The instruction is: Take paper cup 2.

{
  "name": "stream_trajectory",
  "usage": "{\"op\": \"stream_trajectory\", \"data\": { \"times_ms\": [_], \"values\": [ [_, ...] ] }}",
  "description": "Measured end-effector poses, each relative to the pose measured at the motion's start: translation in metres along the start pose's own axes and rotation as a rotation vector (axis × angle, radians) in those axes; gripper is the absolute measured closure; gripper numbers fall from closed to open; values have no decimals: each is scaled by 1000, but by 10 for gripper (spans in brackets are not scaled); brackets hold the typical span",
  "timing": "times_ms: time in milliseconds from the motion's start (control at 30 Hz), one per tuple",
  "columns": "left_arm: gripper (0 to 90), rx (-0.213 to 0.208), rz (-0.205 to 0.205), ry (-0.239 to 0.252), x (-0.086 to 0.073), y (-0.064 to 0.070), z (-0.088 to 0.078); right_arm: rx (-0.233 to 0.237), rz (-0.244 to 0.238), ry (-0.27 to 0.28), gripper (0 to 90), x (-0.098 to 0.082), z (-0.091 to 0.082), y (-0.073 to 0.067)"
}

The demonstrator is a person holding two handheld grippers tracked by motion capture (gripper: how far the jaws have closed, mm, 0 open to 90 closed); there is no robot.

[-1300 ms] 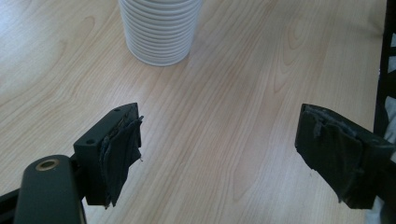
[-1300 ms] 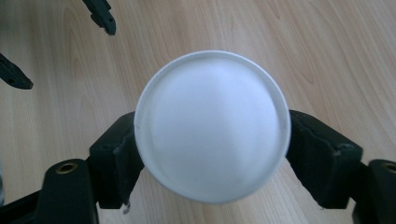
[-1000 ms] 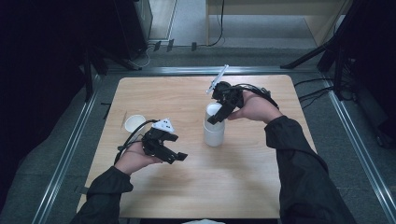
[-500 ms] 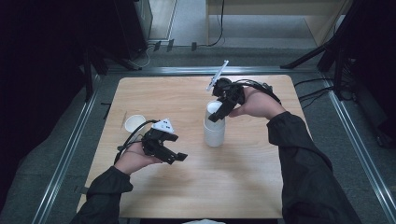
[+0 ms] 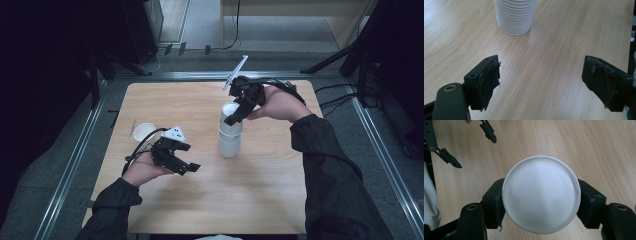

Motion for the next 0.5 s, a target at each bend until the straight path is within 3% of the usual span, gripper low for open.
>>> {"op": "stream_trajectory", "data": {
  "times_ms": [300,500],
  "values": [
    [150,-5,-3,6,0,-1,-2,-17,-8,27,340,7,-32,-9],
    [149,6,-3,19,-1,-3,-4,7,-18,62,345,7,-63,-20]
  ]
}}
Point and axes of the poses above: each handheld gripper's, and its own axes: z roughly forward along the jaws, x roughly out of its top, y roughly to its right, the point moved 1 cm from there along z, roughly forward along the jaws, and after that the axes turned 14 degrees about z, right-handed, at the moved point
